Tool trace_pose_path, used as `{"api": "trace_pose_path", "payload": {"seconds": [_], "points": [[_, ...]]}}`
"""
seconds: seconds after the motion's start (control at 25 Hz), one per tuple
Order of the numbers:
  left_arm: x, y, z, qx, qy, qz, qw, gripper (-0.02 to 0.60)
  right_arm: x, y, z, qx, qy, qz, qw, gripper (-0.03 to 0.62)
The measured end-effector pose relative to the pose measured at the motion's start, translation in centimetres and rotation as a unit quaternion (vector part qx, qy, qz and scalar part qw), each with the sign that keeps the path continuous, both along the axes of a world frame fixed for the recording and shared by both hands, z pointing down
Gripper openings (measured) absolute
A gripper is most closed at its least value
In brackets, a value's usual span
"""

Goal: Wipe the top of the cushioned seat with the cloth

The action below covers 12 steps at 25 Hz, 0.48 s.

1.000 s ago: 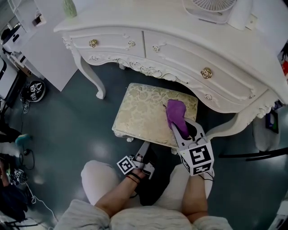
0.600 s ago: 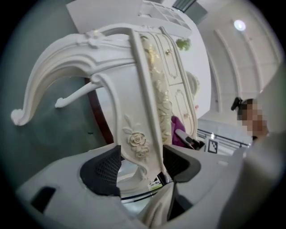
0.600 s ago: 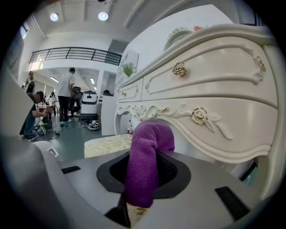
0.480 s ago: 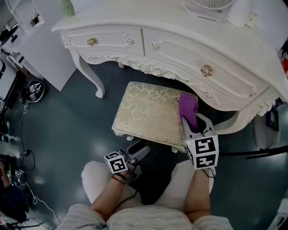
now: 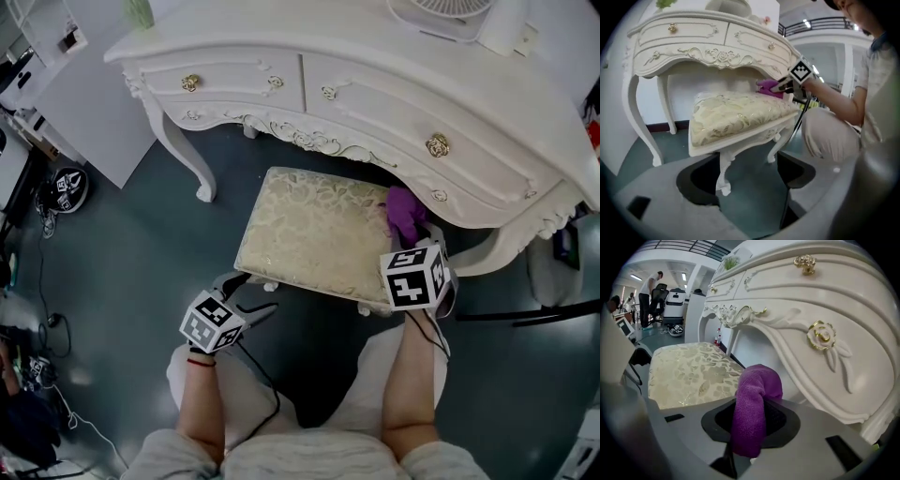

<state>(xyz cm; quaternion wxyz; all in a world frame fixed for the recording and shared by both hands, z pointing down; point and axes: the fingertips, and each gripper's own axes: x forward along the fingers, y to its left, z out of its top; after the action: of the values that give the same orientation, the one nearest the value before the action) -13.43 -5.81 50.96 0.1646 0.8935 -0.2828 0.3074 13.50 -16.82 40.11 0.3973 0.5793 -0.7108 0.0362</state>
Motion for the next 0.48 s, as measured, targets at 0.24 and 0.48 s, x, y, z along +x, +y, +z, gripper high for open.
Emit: {"api": "trace_pose_path", "payload": {"seconds": [0.24, 0.48], "points": [[-1.7, -0.2, 0.3, -0.018, -0.016, 0.035, 0.9991, 0.385, 0.0, -1.3, 0.9, -0.018, 0.012, 0.018, 1.000, 0.089], [-4.0, 1.2, -1.0, -0.042, -0.050, 0.045, 0.9968, 0.422, -0.3, -1.4, 1.0, -0.025, 0.018, 0.014, 0.999, 0.089]]}}
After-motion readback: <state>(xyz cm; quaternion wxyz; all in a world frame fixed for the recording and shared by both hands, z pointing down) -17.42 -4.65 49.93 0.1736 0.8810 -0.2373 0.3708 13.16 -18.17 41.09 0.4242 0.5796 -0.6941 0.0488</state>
